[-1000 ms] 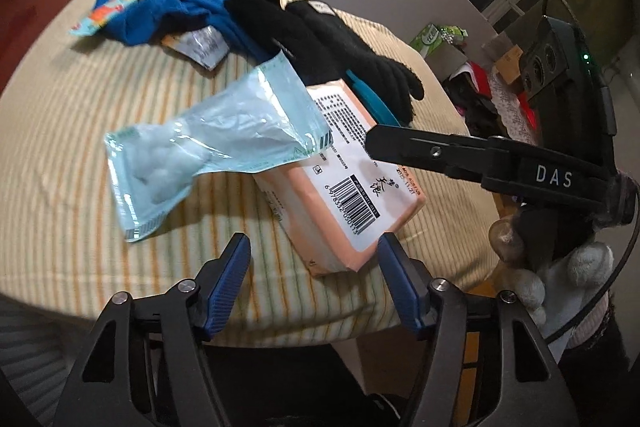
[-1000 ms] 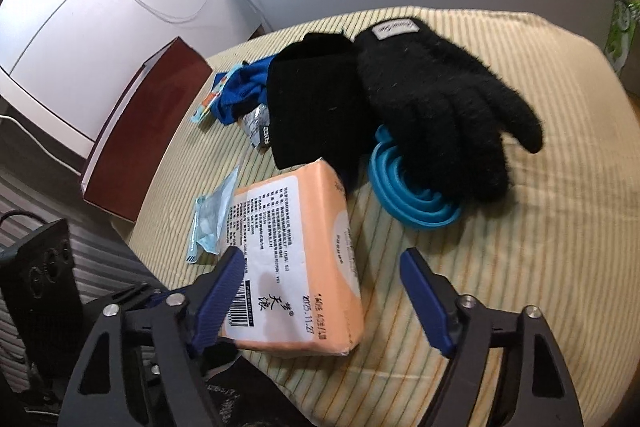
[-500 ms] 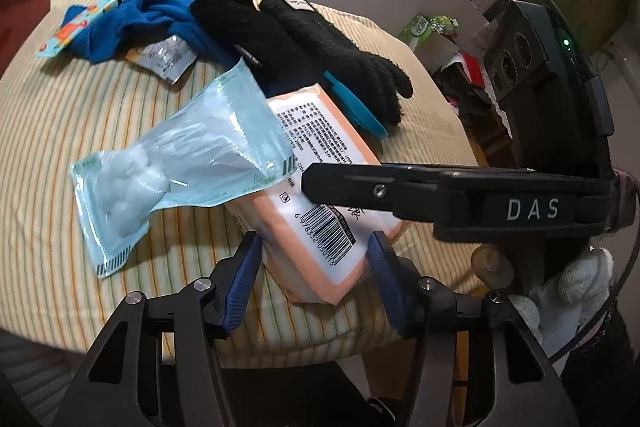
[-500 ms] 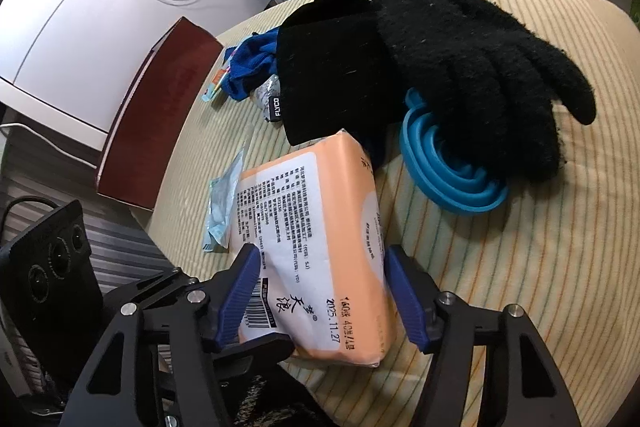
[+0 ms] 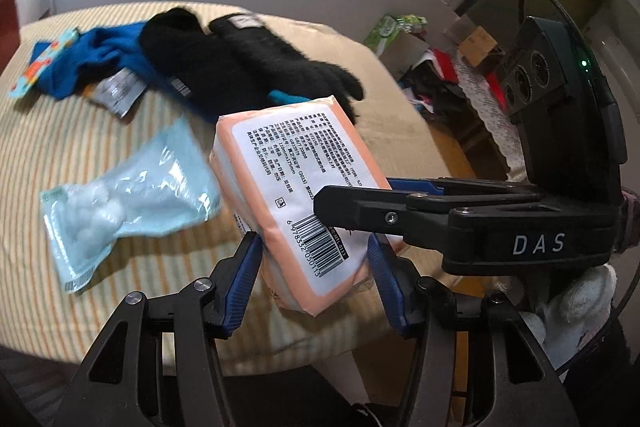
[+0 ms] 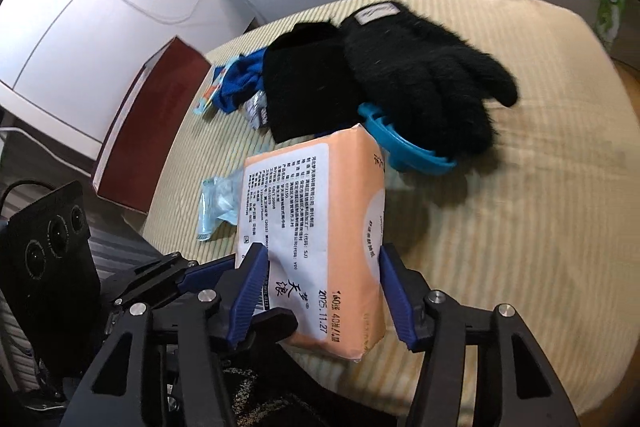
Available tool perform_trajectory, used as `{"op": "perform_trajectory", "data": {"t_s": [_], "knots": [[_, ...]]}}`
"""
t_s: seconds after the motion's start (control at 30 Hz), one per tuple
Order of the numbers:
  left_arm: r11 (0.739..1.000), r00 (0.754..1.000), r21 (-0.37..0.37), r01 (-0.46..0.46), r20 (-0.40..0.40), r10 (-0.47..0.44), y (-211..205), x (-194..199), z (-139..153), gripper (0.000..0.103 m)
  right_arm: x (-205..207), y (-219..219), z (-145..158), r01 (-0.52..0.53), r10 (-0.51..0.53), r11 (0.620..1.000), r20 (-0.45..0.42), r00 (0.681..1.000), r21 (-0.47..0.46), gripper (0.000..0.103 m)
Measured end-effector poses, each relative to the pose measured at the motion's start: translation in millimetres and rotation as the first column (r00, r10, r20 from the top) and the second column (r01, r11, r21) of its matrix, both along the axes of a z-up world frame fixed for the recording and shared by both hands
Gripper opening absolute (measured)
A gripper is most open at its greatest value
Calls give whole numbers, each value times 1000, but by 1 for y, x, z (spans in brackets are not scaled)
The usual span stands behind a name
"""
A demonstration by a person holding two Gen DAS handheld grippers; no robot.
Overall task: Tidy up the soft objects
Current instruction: 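Lift the wipe pack with the right tool and carry it over the box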
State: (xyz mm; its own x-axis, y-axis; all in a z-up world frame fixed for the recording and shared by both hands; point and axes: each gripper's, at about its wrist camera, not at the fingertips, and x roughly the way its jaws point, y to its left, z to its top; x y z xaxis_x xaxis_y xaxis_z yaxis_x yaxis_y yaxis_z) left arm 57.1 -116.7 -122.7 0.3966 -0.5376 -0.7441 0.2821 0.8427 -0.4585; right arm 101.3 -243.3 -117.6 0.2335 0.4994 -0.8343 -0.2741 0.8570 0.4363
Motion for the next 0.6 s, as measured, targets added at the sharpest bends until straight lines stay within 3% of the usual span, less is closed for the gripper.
{"op": "perform_trajectory", "data": {"t_s": [0.33, 0.6], "knots": [[1000, 990, 25, 12, 140, -15, -4, -1, 47, 54, -1, -12, 50, 29, -30, 1000, 99, 995, 12, 52], [995, 971, 35, -89, 225, 79, 48, -2, 80, 54, 14, 46, 90, -67, 62, 998, 182, 981, 21, 52]]}}
